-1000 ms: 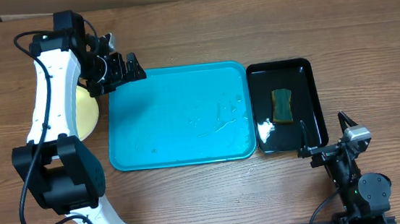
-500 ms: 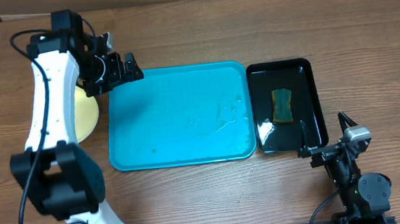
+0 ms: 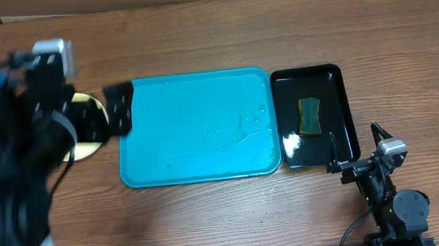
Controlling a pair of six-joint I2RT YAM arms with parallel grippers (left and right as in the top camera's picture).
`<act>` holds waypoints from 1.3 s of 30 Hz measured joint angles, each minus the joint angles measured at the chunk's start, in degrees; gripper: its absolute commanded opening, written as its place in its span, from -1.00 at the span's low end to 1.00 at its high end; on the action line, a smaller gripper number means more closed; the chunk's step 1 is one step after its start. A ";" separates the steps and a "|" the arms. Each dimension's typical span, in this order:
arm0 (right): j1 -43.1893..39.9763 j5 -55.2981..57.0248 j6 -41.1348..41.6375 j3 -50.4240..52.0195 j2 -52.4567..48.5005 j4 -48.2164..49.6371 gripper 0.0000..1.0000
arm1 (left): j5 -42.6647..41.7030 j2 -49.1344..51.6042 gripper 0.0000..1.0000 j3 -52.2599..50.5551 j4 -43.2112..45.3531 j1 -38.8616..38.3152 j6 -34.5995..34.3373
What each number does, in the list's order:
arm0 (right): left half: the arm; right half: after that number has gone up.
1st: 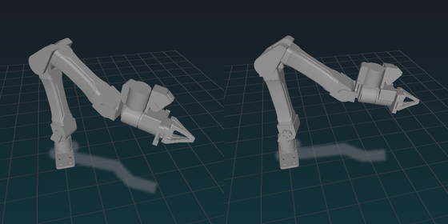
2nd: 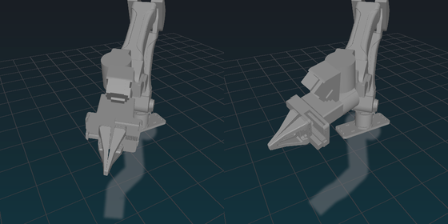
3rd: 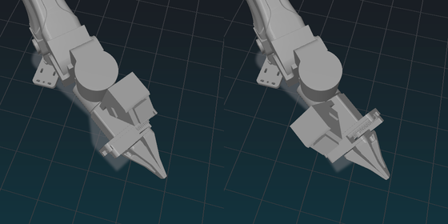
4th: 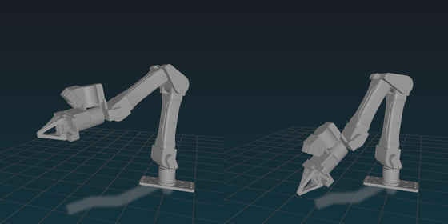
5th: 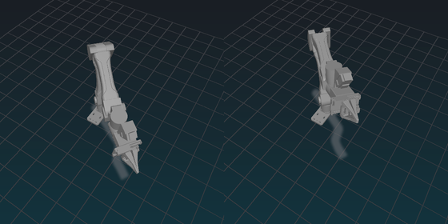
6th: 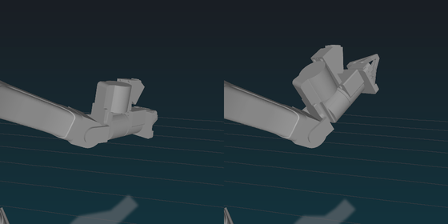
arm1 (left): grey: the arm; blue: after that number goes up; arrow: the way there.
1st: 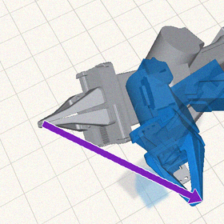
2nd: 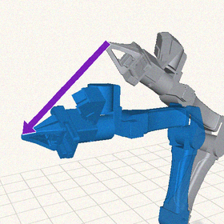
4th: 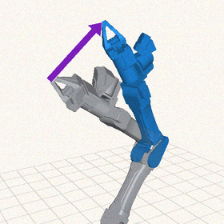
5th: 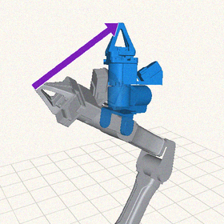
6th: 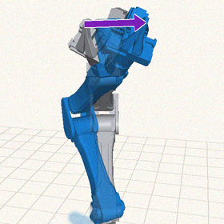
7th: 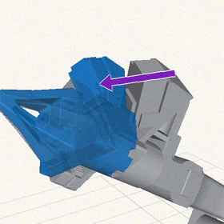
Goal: Clean dirty plates on tray and stack at the side
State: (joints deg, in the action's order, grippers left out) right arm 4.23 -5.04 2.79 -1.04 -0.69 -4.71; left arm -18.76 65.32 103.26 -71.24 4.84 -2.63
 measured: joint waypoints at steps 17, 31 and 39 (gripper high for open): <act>0.00 -0.04 0.00 0.00 0.00 -0.02 1.00 | 7.28 -38.03 1.00 -46.27 9.62 0.00 1.36; 0.00 0.00 -0.02 0.00 0.00 0.00 1.00 | 1.79 -62.38 1.00 -78.51 73.50 0.00 0.70; 0.00 0.02 0.02 0.00 0.00 0.00 1.00 | 1.46 -64.41 1.00 -92.67 83.69 0.00 -3.76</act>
State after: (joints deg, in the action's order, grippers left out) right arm 4.23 -5.02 2.81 -1.04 -0.69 -4.71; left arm -17.30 0.91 10.59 12.45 4.84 -6.39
